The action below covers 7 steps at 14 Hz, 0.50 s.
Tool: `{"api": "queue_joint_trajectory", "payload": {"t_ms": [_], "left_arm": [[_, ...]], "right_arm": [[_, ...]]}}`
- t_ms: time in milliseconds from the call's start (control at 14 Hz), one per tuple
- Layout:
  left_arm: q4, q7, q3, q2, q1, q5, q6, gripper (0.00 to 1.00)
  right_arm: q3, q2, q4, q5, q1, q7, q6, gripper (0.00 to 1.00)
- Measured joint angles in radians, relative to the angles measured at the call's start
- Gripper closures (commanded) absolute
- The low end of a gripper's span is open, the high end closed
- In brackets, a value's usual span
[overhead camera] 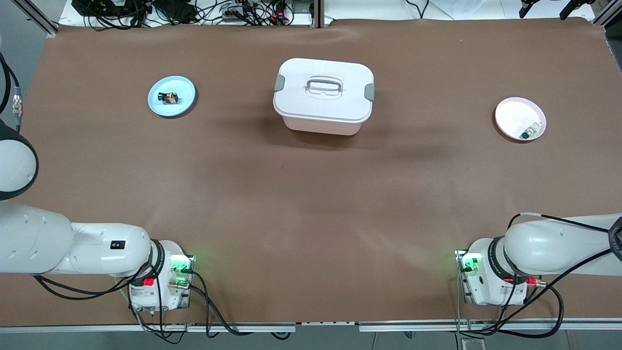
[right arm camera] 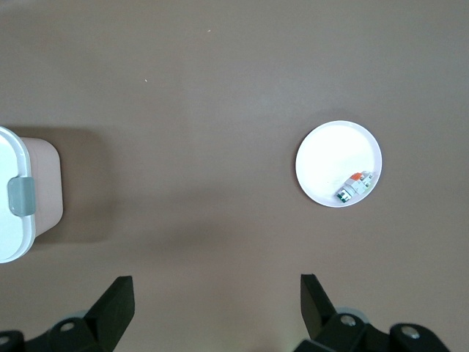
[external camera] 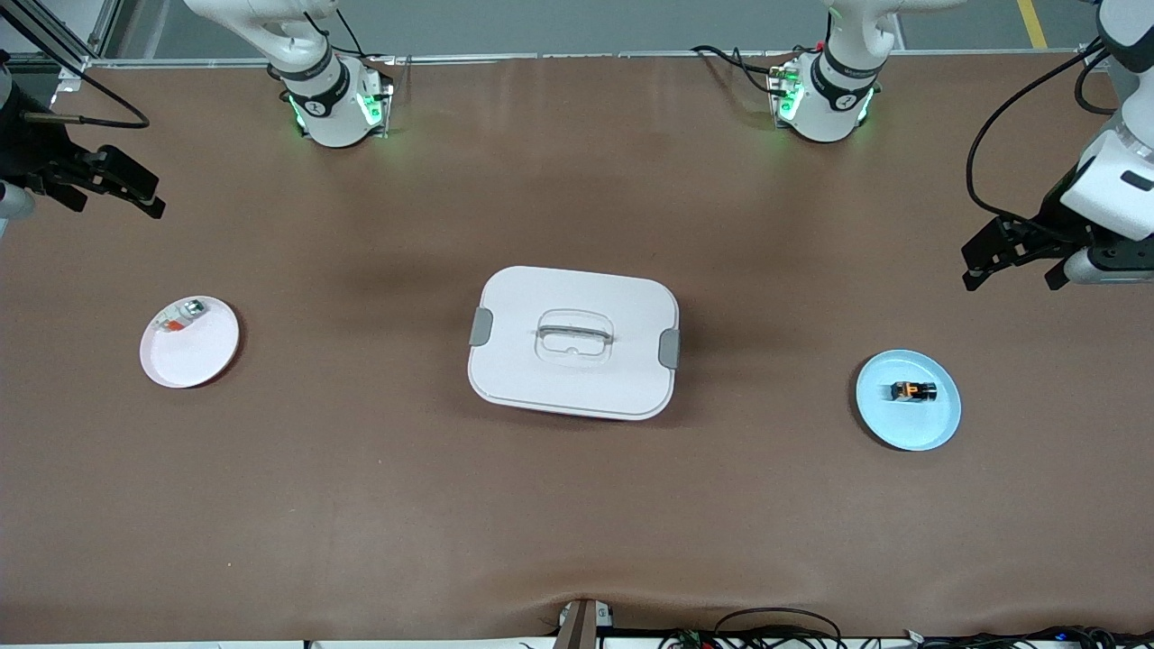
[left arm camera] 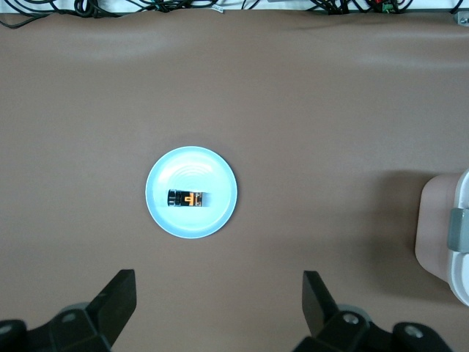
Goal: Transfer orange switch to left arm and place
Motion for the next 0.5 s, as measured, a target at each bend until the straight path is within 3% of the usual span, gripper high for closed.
{"api": "queue_joint_trajectory", "payload": {"t_ms": [501], "left_arm": [[0.011, 0.001, -0.001, 0.017, 0.0, 0.0, -0.015, 0.0]], "right_arm": [[0.0, 0.0, 0.0, 0.007, 0.0, 0.0, 0.0, 0.0]]}}
